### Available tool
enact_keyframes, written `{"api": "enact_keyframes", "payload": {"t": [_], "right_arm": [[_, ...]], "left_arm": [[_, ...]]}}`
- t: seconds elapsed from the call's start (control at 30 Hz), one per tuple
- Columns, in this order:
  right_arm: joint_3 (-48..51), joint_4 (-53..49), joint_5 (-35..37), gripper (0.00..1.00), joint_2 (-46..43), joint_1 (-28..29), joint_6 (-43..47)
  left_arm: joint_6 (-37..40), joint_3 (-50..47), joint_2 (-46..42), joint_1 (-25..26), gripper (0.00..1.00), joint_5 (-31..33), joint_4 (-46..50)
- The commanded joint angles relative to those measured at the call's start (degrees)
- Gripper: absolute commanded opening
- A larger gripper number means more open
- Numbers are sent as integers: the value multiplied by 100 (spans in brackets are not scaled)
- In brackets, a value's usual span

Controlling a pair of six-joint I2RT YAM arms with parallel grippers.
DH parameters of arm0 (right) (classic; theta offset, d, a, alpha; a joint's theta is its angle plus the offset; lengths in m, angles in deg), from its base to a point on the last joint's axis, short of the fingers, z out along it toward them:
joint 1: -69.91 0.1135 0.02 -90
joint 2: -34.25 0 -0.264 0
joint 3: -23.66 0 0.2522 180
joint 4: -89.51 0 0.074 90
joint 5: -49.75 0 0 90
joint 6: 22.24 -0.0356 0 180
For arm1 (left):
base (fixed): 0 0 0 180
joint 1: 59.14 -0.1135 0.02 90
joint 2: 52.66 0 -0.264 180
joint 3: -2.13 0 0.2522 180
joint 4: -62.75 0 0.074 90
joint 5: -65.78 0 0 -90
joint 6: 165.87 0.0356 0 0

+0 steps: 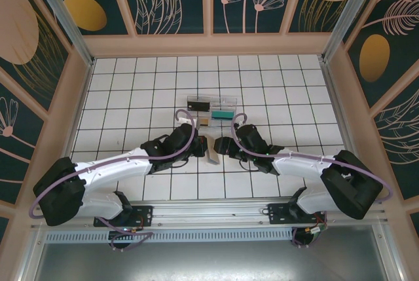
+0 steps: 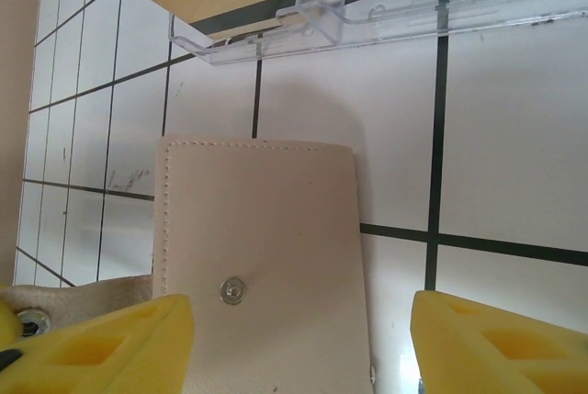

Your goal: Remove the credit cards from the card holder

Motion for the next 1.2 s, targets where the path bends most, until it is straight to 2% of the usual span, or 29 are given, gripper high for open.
{"api": "enact_keyframes", "payload": {"t": [0.0, 0.23, 0.43, 0.53, 0.63, 0.77, 0.97, 1.03, 1.13, 1.17], "right_arm": [[-137, 178, -137, 68, -98, -34, -38], [-211, 169, -211, 72, -38, 19, 49], [-200, 139, -185, 65, -53, 26, 52], [-205, 104, -169, 49, -62, 28, 53], [-246, -30, -107, 21, -20, 27, 103], [-261, -146, -28, 0, -33, 27, 114], [-375, -318, -18, 0, -201, 28, 246], [-434, -385, -40, 0, -179, 28, 288], [-503, -412, -87, 0, -91, 28, 321], [-522, -389, -124, 0, -65, 28, 320]], "left_arm": [[57, 253, -84, -25, 0, -113, -139], [117, 348, -41, -26, 0, -155, -143], [92, 320, 36, -25, 0, -122, -88], [66, 316, 48, -27, 0, -49, -55], [35, 281, 26, -25, 0, 3, -44], [-27, 199, -13, -22, 0, 201, 75], [-168, -134, -189, -54, 0, 705, 375], [-247, -338, -279, -107, 3, 826, 404], [-336, -659, -388, -234, 12, 879, 419], [-356, -754, -435, -270, 24, 888, 434]]}}
